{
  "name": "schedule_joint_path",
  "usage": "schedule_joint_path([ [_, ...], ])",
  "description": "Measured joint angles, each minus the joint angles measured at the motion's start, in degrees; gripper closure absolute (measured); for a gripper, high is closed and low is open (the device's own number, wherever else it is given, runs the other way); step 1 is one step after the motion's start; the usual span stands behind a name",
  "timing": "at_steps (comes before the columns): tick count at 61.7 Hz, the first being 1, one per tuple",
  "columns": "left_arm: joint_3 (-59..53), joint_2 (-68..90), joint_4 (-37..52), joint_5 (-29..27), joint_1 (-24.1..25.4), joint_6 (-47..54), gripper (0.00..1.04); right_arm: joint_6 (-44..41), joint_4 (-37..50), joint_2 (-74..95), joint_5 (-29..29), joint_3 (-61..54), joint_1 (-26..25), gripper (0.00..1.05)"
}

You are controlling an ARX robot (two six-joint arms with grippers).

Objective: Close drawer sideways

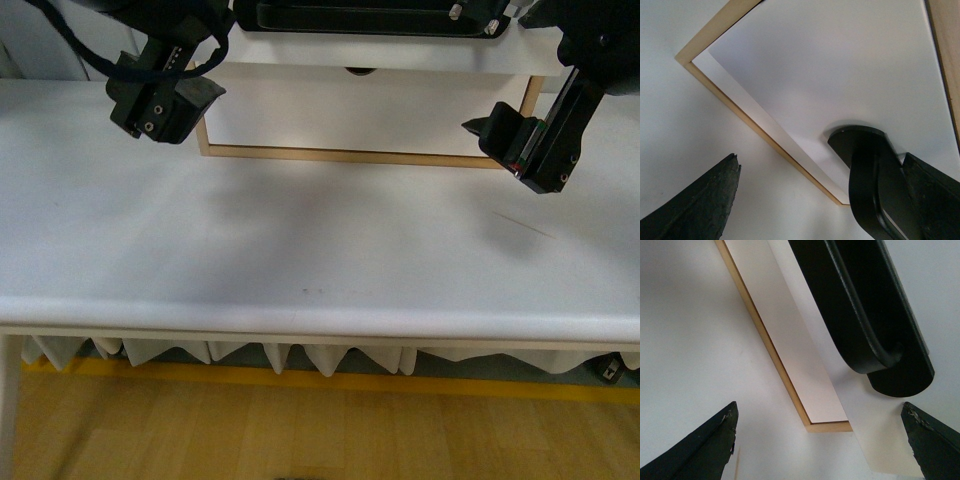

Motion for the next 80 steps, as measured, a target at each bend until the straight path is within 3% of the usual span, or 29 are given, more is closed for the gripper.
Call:
schedule_joint_path([
  [38, 13.40, 9.70, -3.67, 1.05, 0.39, -0.59, 0.06, 0.11, 0.00, 9.20, 0.26, 11.15, -2.93, 0.09],
  [68, 15.41, 11.30, -4.33, 1.68, 0.72, -2.12, 0.06, 1.36, -0.07, 10.71, 0.42, 12.72, -3.08, 0.09],
  [80, 9.94, 8.68, -1.86, 1.16, 0.70, -2.08, 0.06, 1.57, 0.04, 8.87, 0.13, 10.84, -3.06, 0.09],
])
